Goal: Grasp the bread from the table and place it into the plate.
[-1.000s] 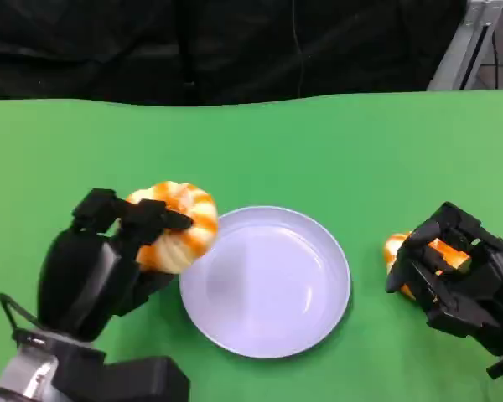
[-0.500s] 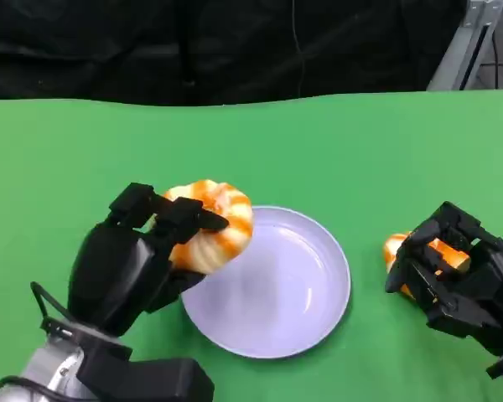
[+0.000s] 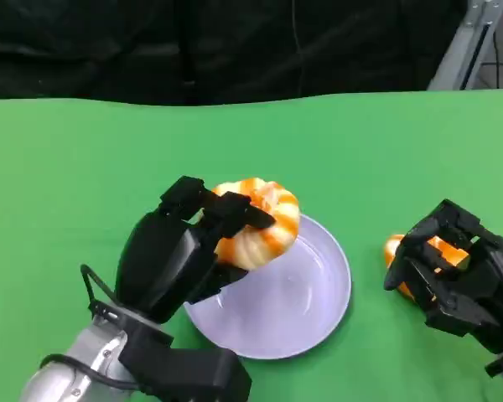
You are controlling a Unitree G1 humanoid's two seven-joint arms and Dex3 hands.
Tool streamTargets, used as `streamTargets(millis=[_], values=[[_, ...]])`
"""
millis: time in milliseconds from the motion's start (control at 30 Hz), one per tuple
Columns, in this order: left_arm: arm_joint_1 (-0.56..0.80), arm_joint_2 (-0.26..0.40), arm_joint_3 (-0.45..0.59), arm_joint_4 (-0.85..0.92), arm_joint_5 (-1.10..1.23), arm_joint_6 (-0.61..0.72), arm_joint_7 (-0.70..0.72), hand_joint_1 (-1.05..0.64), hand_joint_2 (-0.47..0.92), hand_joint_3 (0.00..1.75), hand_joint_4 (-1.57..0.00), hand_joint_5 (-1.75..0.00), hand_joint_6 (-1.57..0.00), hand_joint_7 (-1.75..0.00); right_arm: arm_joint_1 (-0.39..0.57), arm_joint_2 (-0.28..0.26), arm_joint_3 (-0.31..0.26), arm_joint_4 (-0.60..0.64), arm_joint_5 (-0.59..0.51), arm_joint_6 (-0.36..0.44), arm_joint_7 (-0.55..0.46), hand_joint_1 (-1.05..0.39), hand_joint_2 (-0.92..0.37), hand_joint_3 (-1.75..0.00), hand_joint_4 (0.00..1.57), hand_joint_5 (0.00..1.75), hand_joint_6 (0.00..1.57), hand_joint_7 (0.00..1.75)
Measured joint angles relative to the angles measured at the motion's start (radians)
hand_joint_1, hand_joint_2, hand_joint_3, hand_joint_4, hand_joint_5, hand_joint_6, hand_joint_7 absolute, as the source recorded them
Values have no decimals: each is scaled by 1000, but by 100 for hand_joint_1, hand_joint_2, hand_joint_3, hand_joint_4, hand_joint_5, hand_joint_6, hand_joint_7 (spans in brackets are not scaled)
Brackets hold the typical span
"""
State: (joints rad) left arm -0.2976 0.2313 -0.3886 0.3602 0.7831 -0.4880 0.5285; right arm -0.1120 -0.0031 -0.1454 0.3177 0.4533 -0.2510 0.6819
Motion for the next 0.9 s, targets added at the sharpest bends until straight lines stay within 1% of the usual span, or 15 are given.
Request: streamTargets(millis=[133,167,200,267,367,433,600,767,900], values=[[0,0,-1,0,0,0,0,-7,92,3,-50,-125,-63,-104,0,0,0,0,0,0,0,-3,-60,-103,48,175,52,136],[0,0,-1,0,0,0,0,-6,91,3,-50,-128,-63,-106,0,0,0,0,0,0,0,-2,-60,-103,48,175,52,137],[0,0,-1,0,0,0,0,-5,89,2,-47,-136,-61,-111,0,0,0,0,0,0,0,-1,-61,-104,48,175,52,137],[-17,-9,-15,36,-7,-12,-12,-4,88,1,-44,-143,-59,-116,4,0,2,-14,-2,2,-9,0,-61,-106,48,175,51,139],[-31,-37,-51,95,-10,-34,-38,-3,88,0,-45,-140,-58,-118,6,3,8,-39,-3,4,-20,0,-61,-108,48,175,49,142],[-33,-47,-57,114,-13,-50,-48,-3,89,1,-43,-144,-55,-122,7,4,11,-42,-3,12,-22,2,-62,-109,48,175,48,143],[-39,-48,-55,134,-49,-61,-86,-1,90,0,-40,-149,-53,-125,9,4,12,-53,-3,17,-23,2,-61,-111,49,175,47,145],[-39,-47,-55,159,-50,-63,-96,0,90,0,-40,-148,-55,-118,10,5,16,-58,-3,17,-25,2,-61,-112,49,175,47,146],[-40,-47,-55,164,-50,-65,-99,-2,89,0,-38,-149,-54,-121,10,5,18,-64,-3,18,-27,3,-61,-113,50,175,46,148]])
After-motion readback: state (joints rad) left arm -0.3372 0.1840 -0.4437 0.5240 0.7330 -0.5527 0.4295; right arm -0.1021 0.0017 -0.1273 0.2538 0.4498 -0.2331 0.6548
